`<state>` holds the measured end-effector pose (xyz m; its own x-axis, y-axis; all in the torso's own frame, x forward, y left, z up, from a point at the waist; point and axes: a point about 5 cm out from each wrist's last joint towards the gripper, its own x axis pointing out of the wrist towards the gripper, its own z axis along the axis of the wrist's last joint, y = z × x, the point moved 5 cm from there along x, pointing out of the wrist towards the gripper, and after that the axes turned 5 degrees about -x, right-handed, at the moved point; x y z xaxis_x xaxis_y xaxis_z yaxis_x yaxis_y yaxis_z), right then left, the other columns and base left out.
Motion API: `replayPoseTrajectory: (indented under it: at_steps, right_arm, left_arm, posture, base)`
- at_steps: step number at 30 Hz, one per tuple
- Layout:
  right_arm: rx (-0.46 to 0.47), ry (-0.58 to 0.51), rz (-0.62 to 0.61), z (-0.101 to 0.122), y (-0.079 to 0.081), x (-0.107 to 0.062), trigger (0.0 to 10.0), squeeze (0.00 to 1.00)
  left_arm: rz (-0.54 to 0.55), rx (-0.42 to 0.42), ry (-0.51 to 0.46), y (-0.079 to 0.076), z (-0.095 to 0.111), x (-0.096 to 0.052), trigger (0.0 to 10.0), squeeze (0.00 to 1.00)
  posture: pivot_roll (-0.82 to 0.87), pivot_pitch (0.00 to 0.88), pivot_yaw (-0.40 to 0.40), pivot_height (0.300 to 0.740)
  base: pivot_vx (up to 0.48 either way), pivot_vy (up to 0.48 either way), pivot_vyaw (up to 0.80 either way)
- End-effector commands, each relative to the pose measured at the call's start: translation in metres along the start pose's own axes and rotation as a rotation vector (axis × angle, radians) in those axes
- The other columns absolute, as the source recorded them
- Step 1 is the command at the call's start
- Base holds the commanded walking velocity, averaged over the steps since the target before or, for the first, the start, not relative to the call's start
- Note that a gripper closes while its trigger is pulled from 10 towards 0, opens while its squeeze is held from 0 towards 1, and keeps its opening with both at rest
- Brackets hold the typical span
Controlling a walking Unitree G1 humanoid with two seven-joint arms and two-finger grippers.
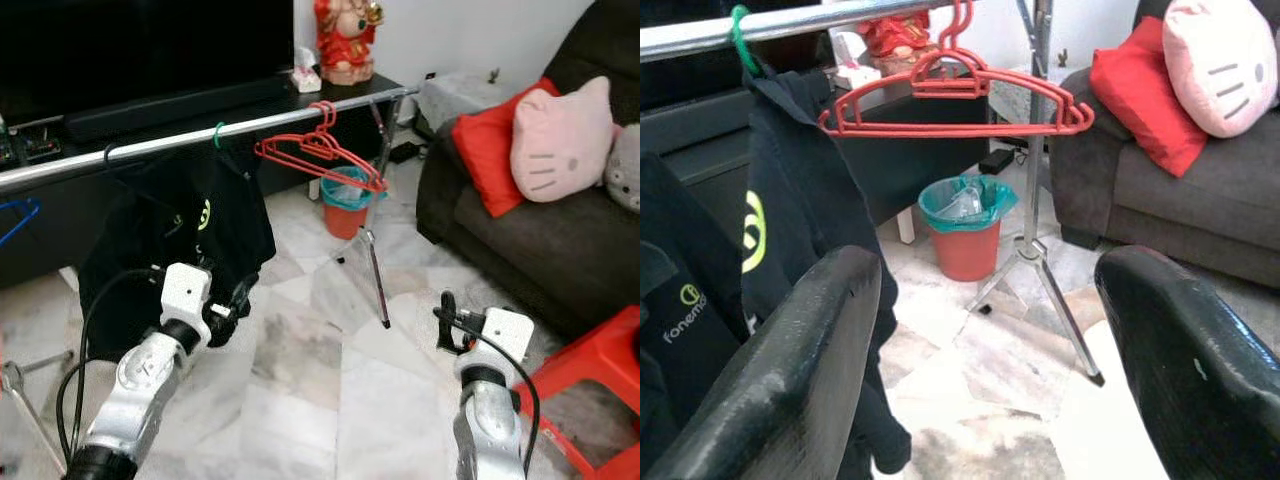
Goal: Hang hanger
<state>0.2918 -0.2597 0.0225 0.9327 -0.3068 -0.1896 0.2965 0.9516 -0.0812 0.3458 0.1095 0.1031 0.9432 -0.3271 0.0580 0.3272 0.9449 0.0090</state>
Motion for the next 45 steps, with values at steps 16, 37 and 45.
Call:
replayPoseTrajectory:
  at_steps: [16,37,45]
  right_arm:
    - [-0.218,0.735,0.192,-0.171,0.006,-0.087,10.0,0.00]
    - [-0.200,0.845,0.228,-0.186,0.029,-0.101,10.0,0.00]
    - [-0.185,0.839,0.225,-0.185,0.032,-0.101,10.0,0.00]
  left_arm:
    - [0.047,-0.088,-0.028,0.000,0.007,0.004,10.0,0.00]
    - [0.075,-0.104,-0.030,0.009,0.010,0.005,10.0,0.00]
    - [0.060,-0.089,-0.033,0.008,0.013,0.008,10.0,0.00]
  posture:
    - [0.04,0.000,-0.012,0.740]
    - [0.03,0.000,0.008,0.740]
    - [0.03,0.000,0.009,0.740]
  base:
    - [0.000,0.000,0.00]
    - [0.000,0.196,0.00]
    - [0.000,0.468,0.00]
